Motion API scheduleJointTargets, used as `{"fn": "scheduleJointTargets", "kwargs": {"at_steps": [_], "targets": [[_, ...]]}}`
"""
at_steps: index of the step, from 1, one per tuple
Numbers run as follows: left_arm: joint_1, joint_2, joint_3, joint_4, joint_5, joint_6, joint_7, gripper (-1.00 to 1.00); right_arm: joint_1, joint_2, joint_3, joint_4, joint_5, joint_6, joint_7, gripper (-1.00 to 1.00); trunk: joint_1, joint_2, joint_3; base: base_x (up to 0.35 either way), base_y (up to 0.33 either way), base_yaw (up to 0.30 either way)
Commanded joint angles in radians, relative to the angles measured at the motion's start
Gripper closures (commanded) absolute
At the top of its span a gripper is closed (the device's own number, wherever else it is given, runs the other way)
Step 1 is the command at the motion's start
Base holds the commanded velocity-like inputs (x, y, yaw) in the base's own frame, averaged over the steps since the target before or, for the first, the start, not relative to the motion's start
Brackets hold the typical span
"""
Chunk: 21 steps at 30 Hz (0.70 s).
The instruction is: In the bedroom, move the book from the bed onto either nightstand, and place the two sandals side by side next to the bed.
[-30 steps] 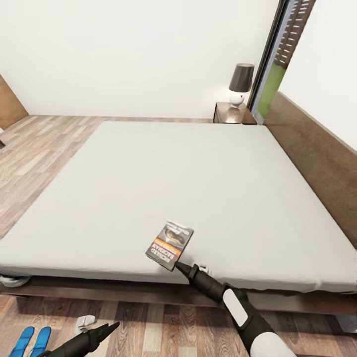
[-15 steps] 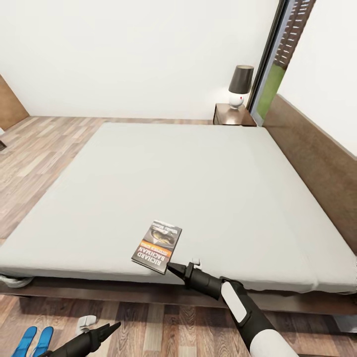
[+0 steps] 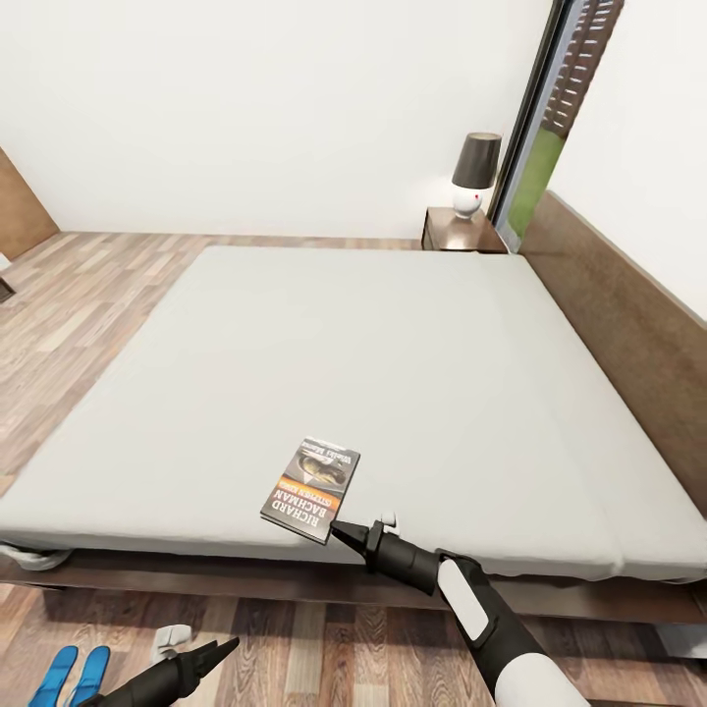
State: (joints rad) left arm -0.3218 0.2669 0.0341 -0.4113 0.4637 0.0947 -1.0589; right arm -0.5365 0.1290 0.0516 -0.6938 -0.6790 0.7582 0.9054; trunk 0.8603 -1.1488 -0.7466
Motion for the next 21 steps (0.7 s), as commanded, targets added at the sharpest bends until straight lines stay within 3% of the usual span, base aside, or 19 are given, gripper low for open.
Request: {"fn": "scheduleJointTargets", "kwargs": {"at_steps": [1, 21], "targets": [[0.000, 0.000, 0.001, 0.000, 0.005, 0.010, -0.004, -1.00, 0.000, 0.000, 0.001, 0.000, -0.004, 0.004, 0.000, 1.00, -0.004, 0.007, 0.003, 0.000, 0.000, 0.000], [0.000, 0.000, 0.001, 0.000, 0.004, 0.010, -0.004, -1.00, 0.000, 0.000, 0.001, -0.001, -0.004, 0.003, -0.001, 1.00, -0.081, 0.147, 0.065, 0.000, 0.000, 0.000]]}}
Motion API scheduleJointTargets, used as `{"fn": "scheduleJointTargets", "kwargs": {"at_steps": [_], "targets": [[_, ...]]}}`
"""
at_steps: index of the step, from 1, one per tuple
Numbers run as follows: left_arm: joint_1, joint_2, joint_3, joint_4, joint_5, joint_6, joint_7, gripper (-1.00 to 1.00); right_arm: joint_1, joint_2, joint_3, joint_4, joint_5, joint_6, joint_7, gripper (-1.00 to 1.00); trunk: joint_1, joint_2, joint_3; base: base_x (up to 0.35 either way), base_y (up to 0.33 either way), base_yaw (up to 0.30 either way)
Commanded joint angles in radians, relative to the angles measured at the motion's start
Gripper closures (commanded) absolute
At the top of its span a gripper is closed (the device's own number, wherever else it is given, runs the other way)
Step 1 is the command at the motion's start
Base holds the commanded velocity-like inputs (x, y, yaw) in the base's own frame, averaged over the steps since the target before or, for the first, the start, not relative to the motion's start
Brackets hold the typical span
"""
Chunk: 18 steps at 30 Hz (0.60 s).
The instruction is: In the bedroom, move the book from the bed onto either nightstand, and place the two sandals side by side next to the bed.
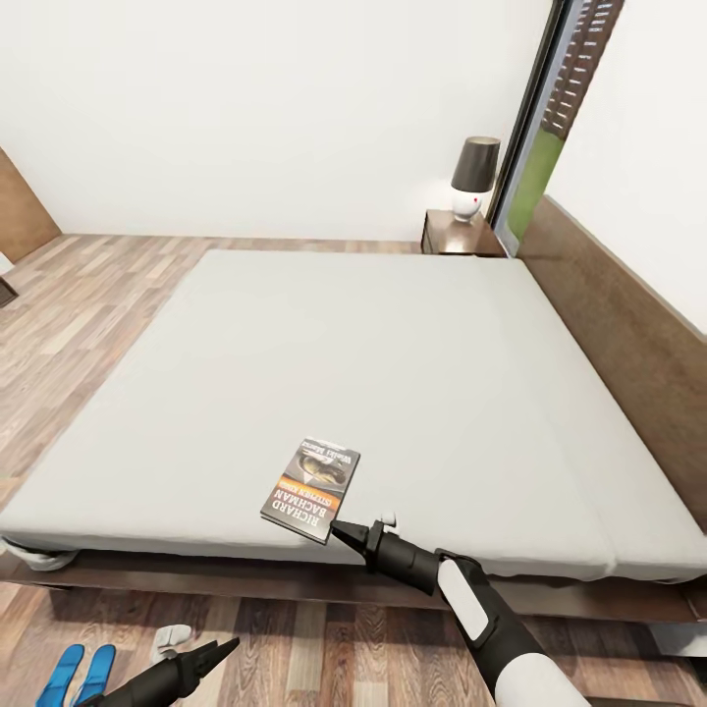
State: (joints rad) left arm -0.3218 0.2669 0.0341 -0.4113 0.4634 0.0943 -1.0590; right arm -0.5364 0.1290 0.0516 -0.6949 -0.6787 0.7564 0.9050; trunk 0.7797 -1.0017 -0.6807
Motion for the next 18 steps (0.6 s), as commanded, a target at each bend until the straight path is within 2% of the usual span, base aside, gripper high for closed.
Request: {"fn": "scheduleJointTargets", "kwargs": {"at_steps": [1, 13, 18], "targets": [[0.000, 0.000, 0.001, 0.000, 0.005, 0.010, -0.004, -1.00, 0.000, 0.000, 0.001, 0.000, -0.004, 0.004, 0.000, 1.00, -0.004, 0.007, 0.003, 0.000, 0.000, 0.000], [0.000, 0.000, 0.001, 0.000, 0.005, 0.010, -0.004, -1.00, 0.000, 0.000, 0.001, 0.000, -0.004, 0.005, 0.000, 1.00, -0.050, 0.091, 0.040, 0.000, 0.000, 0.004], [0.000, 0.000, 0.001, 0.000, 0.005, 0.010, -0.004, -1.00, 0.000, 0.000, 0.001, -0.001, -0.004, 0.005, 0.000, 1.00, -0.069, 0.126, 0.056, 0.000, 0.000, 0.193]]}}
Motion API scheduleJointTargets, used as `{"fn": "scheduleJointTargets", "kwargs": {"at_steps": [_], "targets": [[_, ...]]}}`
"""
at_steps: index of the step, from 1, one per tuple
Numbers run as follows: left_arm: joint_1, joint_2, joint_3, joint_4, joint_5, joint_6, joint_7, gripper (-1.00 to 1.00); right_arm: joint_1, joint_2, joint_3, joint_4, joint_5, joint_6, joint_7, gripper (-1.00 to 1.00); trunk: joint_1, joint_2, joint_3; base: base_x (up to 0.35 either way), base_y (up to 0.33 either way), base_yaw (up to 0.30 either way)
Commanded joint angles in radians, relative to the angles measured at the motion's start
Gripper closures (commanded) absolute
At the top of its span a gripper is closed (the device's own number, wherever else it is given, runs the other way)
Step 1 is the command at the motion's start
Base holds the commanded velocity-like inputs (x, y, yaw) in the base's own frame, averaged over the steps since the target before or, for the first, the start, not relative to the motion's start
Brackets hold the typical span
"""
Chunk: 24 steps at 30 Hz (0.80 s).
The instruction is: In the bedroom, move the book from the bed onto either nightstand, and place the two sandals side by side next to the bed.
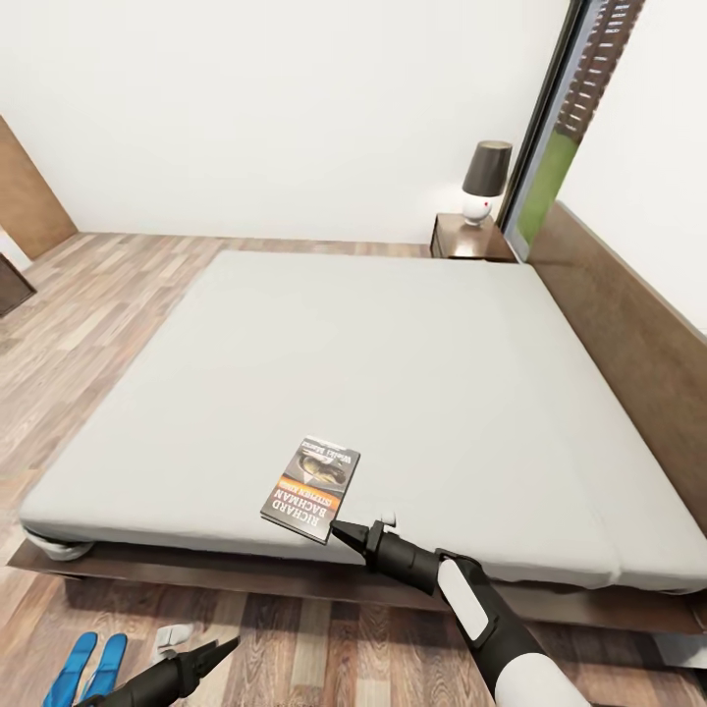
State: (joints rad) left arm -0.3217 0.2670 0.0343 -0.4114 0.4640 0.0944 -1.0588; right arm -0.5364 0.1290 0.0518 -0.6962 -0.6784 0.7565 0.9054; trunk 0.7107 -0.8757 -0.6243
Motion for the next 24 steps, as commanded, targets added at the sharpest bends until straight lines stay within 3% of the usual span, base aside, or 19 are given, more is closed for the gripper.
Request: {"fn": "scheduleJointTargets", "kwargs": {"at_steps": [1, 24], "targets": [[0.000, 0.000, 0.001, 0.000, 0.004, 0.010, -0.004, -1.00, 0.000, 0.000, 0.001, 0.000, -0.004, 0.005, 0.000, 1.00, -0.004, 0.007, 0.002, 0.000, 0.000, 0.264], [0.000, 0.001, 0.002, 0.000, 0.005, 0.011, -0.002, -1.00, 0.000, 0.000, 0.001, 0.000, -0.004, 0.005, 0.000, 1.00, -0.092, 0.168, 0.075, 0.000, 0.000, 0.289]]}}
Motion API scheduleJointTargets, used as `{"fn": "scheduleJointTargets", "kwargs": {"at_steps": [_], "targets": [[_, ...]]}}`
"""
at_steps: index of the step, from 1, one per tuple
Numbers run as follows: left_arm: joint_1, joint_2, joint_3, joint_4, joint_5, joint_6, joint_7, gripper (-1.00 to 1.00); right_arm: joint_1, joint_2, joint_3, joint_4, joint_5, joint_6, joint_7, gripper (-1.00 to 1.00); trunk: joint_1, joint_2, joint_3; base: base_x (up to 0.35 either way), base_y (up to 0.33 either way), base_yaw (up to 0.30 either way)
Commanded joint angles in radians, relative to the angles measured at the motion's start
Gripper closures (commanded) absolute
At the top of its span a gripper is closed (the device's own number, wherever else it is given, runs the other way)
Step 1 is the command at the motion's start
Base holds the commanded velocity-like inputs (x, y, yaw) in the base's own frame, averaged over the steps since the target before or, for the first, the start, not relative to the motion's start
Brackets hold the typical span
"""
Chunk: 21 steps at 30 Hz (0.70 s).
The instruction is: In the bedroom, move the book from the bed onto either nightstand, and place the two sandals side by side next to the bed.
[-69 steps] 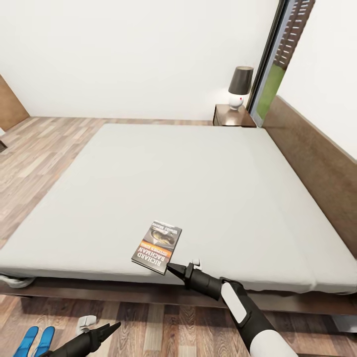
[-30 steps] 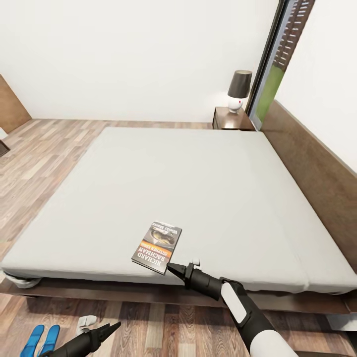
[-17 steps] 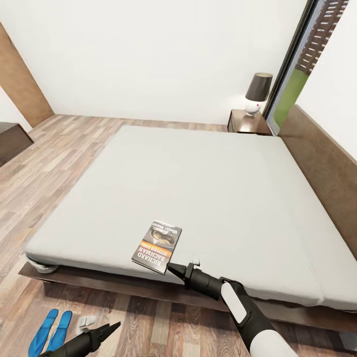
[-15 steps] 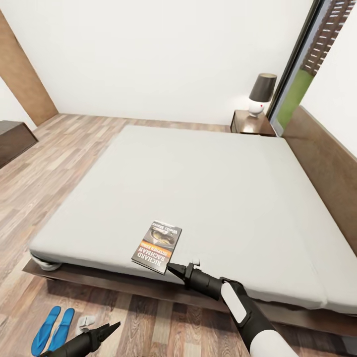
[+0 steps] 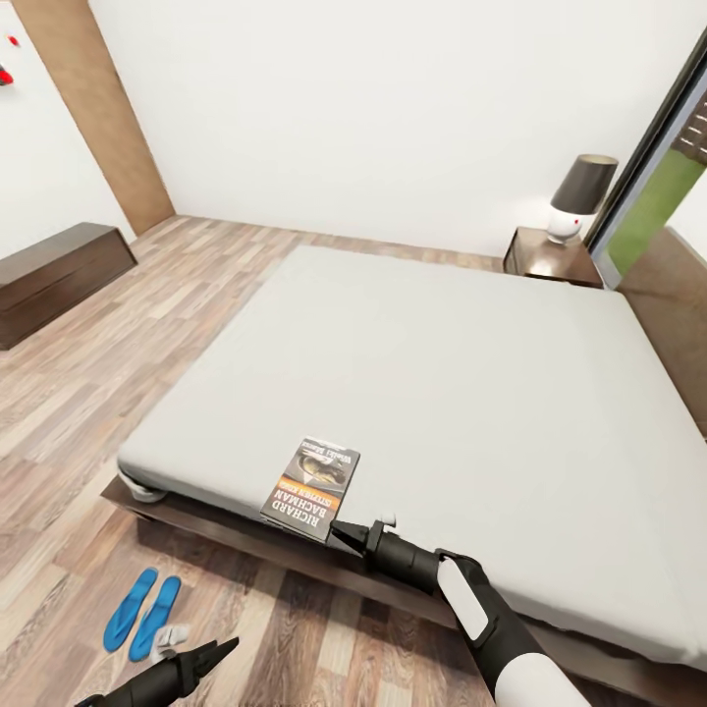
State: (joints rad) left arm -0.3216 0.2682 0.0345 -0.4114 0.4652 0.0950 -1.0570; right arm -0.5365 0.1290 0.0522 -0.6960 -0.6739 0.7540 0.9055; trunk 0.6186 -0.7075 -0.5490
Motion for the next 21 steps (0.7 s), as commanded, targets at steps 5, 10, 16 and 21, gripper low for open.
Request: {"fn": "scheduleJointTargets", "kwargs": {"at_steps": [5, 10, 16, 21], "targets": [[0.000, -0.005, 0.000, 0.000, 0.002, 0.007, 0.078, -1.00, 0.000, 0.000, 0.001, 0.000, -0.009, 0.007, -0.002, 1.00, -0.019, 0.034, 0.015, 0.000, 0.000, 0.292], [0.000, -0.053, -0.020, -0.003, -0.046, 0.005, 0.501, -1.00, 0.000, 0.000, 0.000, -0.001, -0.008, 0.007, -0.003, 1.00, -0.038, 0.069, 0.031, 0.000, 0.000, 0.292], [0.000, -0.107, -0.076, 0.002, -0.158, 0.004, 0.642, -1.00, 0.000, 0.000, 0.000, -0.004, -0.007, 0.007, -0.002, 1.00, -0.061, 0.111, 0.049, 0.000, 0.000, 0.292], [0.000, -0.114, -0.084, 0.086, -0.186, -0.025, 0.657, -1.00, 0.000, 0.000, 0.000, -0.001, 0.013, 0.007, -0.002, 1.00, -0.080, 0.146, 0.065, 0.000, 0.000, 0.292]]}}
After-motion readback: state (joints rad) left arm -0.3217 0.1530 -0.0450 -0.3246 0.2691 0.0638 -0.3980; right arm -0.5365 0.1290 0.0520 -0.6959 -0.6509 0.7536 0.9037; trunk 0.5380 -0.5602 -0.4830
